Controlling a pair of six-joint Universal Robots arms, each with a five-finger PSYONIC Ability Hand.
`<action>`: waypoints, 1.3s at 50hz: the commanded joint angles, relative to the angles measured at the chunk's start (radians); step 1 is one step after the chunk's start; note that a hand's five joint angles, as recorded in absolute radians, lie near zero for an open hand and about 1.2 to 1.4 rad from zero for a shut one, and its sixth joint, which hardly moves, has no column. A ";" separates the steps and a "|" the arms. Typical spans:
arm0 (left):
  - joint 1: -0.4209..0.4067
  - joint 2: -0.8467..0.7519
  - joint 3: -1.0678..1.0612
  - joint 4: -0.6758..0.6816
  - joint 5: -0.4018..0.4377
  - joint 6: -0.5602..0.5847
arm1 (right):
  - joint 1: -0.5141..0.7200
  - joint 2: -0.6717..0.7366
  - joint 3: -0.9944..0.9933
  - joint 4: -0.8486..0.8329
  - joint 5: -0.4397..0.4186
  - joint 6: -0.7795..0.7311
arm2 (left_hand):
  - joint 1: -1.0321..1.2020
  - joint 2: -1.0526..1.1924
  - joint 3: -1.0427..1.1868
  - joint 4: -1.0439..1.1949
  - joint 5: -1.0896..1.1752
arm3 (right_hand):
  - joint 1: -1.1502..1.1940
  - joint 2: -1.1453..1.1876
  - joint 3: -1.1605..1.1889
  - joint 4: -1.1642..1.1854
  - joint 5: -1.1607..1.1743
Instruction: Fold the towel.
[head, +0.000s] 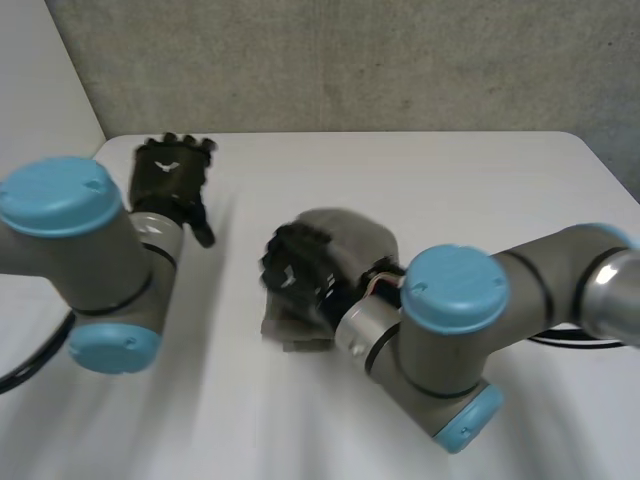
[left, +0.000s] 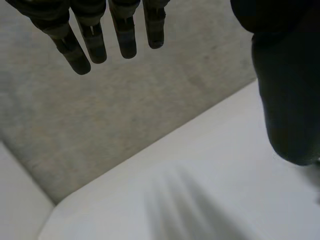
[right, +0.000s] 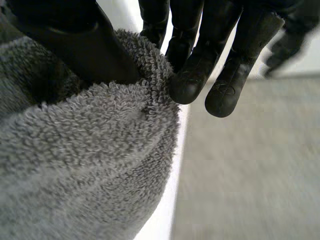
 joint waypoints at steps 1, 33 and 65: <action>0.041 0.018 -0.028 -0.002 0.008 -0.029 | 0.022 0.147 -0.088 0.113 -0.079 0.046 | -0.072 -0.071 -0.055 -0.078 -0.206 | 0.071 0.098 0.053 0.047 0.065; -0.054 -0.016 0.018 0.012 0.193 -0.312 | -0.260 -0.193 0.005 0.314 0.051 1.121 | -0.074 -0.074 -0.058 -0.081 -0.209 | -1.131 -1.105 -1.149 -1.155 -1.137; -0.129 -0.241 0.052 -0.005 0.230 -0.171 | -0.288 0.049 -0.116 0.331 0.037 1.204 | -0.072 -0.071 -0.055 -0.078 -0.206 | -1.150 -1.124 -1.168 -1.174 -1.156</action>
